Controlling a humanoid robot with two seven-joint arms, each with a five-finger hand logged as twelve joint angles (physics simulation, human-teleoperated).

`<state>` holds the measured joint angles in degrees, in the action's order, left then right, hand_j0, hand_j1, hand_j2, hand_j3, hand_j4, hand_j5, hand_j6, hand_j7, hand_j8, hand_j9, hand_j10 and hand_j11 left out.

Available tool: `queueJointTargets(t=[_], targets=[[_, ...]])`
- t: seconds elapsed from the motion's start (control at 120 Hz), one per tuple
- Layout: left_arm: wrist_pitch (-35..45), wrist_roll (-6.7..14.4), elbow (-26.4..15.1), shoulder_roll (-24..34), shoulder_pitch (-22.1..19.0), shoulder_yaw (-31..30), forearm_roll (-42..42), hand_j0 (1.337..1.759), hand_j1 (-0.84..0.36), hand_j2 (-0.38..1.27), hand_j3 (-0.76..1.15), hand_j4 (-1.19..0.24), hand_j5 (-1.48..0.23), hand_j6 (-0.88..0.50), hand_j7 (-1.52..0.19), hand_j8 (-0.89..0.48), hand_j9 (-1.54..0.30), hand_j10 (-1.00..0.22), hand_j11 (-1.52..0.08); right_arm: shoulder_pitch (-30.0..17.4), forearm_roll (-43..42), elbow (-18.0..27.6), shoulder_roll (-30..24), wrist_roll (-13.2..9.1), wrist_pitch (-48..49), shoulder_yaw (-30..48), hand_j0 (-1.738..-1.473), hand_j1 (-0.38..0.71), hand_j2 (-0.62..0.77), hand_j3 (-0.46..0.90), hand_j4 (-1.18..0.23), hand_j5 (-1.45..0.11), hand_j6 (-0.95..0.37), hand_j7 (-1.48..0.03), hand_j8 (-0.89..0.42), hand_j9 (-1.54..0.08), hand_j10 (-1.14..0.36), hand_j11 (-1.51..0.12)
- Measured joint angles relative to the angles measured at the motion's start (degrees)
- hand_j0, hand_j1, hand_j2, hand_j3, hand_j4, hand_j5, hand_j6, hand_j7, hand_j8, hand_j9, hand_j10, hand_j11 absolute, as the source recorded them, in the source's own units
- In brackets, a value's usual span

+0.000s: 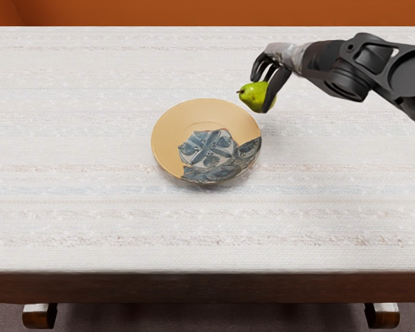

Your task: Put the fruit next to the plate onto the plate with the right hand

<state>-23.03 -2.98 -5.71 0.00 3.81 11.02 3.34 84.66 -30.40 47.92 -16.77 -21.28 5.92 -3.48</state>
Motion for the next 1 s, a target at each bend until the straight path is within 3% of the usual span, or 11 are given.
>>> queueJointTargets(t=[1.0], targets=[[0.0,0.0,0.0,0.0,0.0,0.0,0.0,1.658,0.33,0.00,0.00,-0.01,-0.02,-0.01,-0.02,-0.01,-0.02,-0.01,-0.02,3.8,2.4,3.1,8.2,-0.8,0.2,1.2,-1.658,0.23,0.59,0.00,-0.83,-1.23,-0.43,-1.13,-0.36,-1.20,-0.59,-1.23]])
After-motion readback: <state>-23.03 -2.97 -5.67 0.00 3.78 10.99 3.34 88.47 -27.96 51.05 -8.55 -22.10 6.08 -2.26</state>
